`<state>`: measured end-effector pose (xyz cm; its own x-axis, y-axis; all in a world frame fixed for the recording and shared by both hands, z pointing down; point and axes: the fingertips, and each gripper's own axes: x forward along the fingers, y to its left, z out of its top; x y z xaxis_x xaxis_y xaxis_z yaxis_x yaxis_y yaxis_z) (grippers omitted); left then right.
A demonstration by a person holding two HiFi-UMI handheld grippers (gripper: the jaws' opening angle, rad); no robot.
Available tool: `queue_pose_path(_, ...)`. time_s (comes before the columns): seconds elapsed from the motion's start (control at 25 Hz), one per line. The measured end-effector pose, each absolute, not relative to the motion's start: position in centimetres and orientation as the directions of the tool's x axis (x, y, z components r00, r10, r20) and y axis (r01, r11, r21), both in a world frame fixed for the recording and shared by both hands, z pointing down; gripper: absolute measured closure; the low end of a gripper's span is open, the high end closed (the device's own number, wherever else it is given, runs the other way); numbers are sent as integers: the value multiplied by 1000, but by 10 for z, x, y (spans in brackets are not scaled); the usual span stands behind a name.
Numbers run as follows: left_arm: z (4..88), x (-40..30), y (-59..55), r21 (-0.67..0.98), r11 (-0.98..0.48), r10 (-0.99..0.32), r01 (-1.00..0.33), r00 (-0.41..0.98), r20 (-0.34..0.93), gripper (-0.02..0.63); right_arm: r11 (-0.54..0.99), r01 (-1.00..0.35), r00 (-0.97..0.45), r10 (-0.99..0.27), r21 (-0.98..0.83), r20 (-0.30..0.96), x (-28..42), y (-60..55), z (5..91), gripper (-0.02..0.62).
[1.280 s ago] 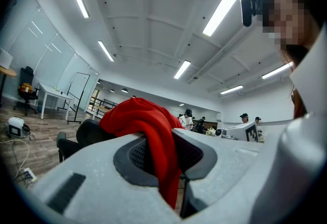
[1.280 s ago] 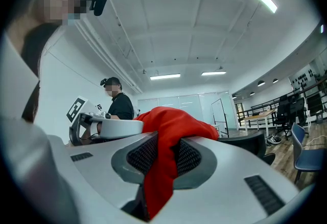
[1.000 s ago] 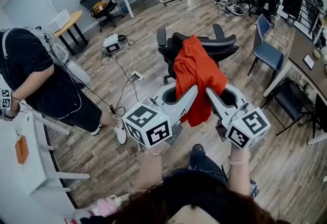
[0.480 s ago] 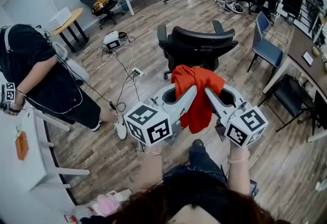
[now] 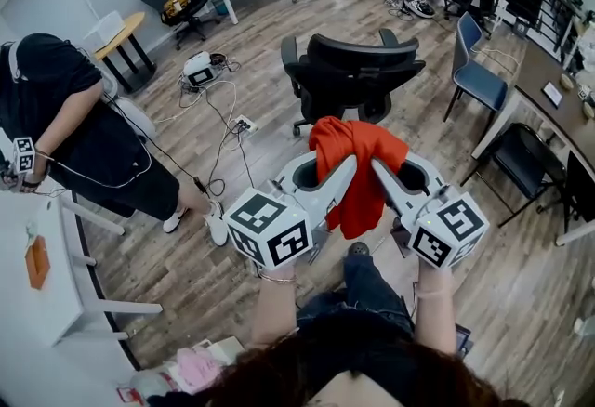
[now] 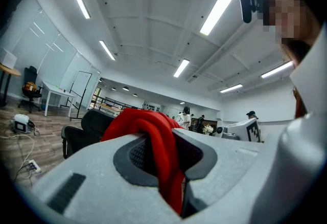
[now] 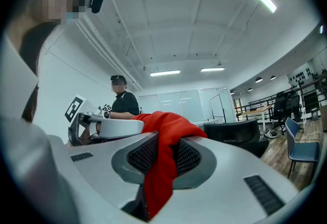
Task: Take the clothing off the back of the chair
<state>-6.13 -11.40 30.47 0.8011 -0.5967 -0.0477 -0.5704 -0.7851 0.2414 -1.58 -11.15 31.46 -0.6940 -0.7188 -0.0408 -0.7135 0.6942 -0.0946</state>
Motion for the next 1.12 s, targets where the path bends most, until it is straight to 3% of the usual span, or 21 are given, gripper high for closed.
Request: queue_pose_path(1.12,276,4,-37,181,-777,-621,-603,781,-64,528,716,-697,-714,-698,-52,-54,49,-37,285,525)
